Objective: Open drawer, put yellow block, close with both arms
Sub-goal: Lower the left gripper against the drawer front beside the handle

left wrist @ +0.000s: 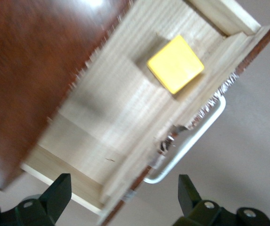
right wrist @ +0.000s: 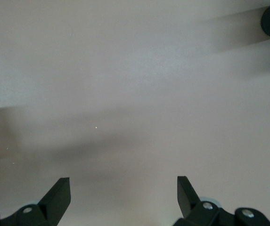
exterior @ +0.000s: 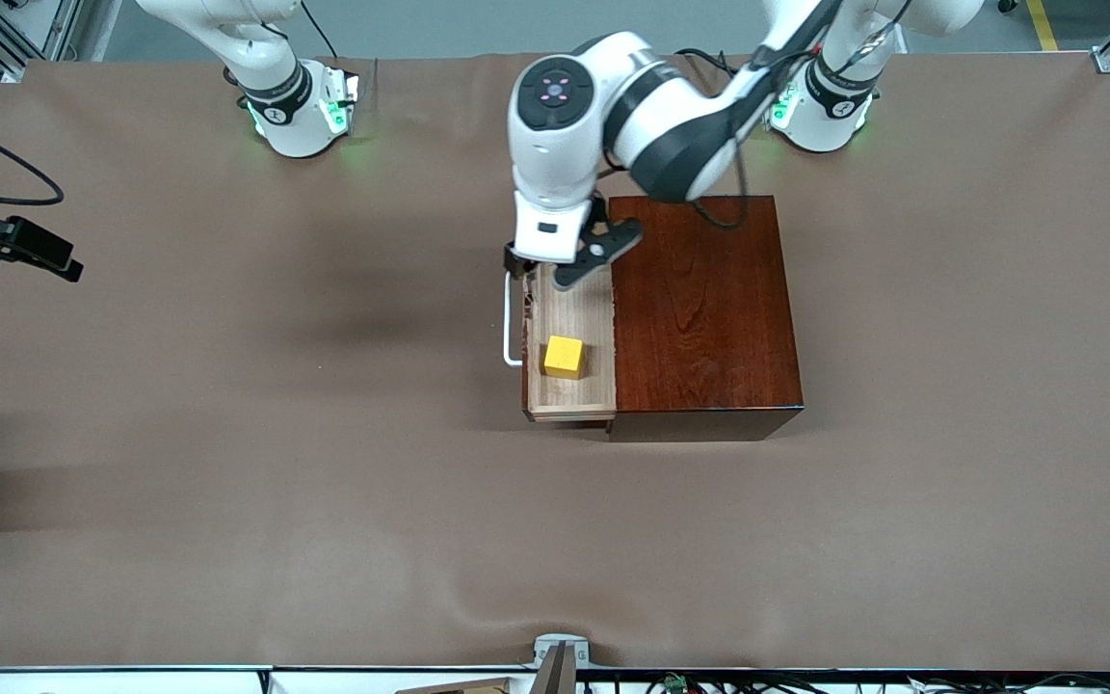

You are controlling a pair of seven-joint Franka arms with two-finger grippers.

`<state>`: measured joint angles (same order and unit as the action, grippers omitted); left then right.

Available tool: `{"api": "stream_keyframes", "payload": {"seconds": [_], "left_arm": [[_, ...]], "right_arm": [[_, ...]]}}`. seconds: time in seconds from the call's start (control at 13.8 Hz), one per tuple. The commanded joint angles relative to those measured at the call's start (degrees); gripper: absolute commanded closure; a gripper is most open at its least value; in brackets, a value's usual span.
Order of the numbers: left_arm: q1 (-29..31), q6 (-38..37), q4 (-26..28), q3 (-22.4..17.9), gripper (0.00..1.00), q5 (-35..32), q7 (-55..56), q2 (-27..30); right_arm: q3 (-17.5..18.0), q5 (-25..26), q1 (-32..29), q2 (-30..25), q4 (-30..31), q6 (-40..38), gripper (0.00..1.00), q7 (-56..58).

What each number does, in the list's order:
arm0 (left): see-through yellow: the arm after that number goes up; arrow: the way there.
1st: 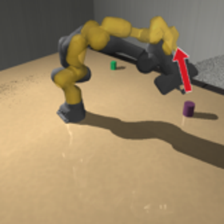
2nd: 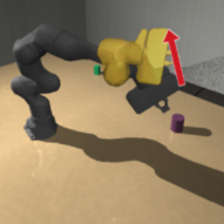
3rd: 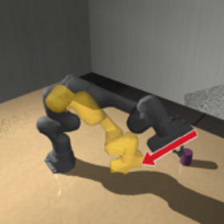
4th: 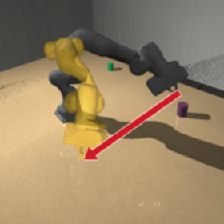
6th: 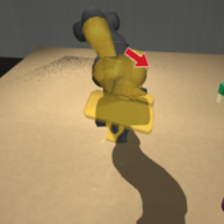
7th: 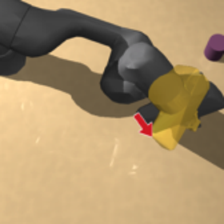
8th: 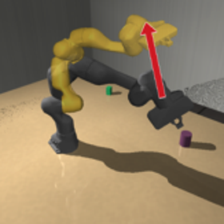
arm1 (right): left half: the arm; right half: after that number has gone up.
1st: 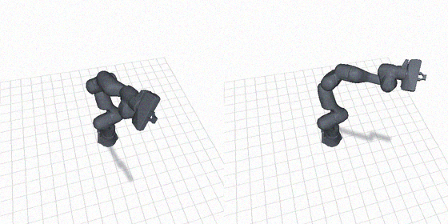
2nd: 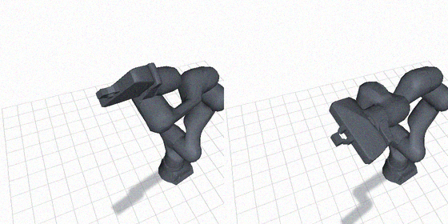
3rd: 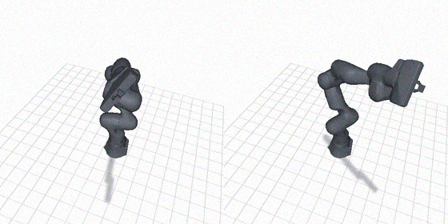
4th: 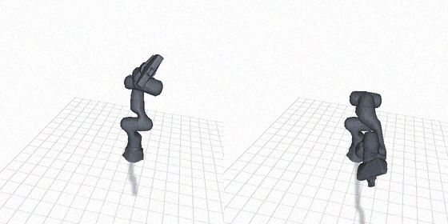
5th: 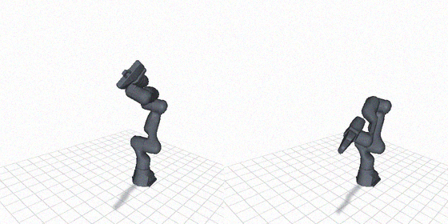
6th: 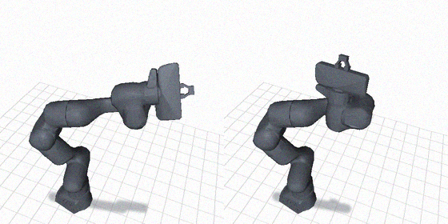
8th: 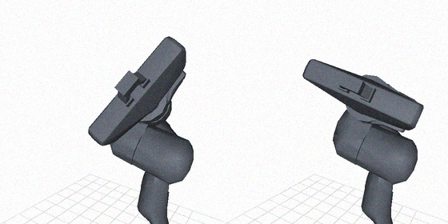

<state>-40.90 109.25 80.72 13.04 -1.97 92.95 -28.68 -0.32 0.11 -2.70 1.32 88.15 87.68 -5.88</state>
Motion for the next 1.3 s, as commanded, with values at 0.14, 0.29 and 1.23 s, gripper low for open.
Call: {"api": "stream_keyframes", "payload": {"seconds": [0.14, 0.29, 1.23], "left_arm": [[-3.04, 5.35, -6.53, -0.74, 0.0, -1.73, 15.92, -6.29], [-3.31, 7.63, -6.72, -0.82, 0.0, -1.73, 21.02, -7.52], [-12.89, 15.11, -7.51, -15.23, 0.0, -1.73, 48.2, -13.59]], "right_arm": [[1.03, -0.29, -1.26, -1.14, 0.27, -1.28, 0.0, -0.8], [1.03, -0.46, -1.34, -1.14, 0.27, -0.84, 0.0, -0.8], [0.94, -0.46, -1.35, -1.05, -0.7, -0.05, 0.0, -0.71]]}}
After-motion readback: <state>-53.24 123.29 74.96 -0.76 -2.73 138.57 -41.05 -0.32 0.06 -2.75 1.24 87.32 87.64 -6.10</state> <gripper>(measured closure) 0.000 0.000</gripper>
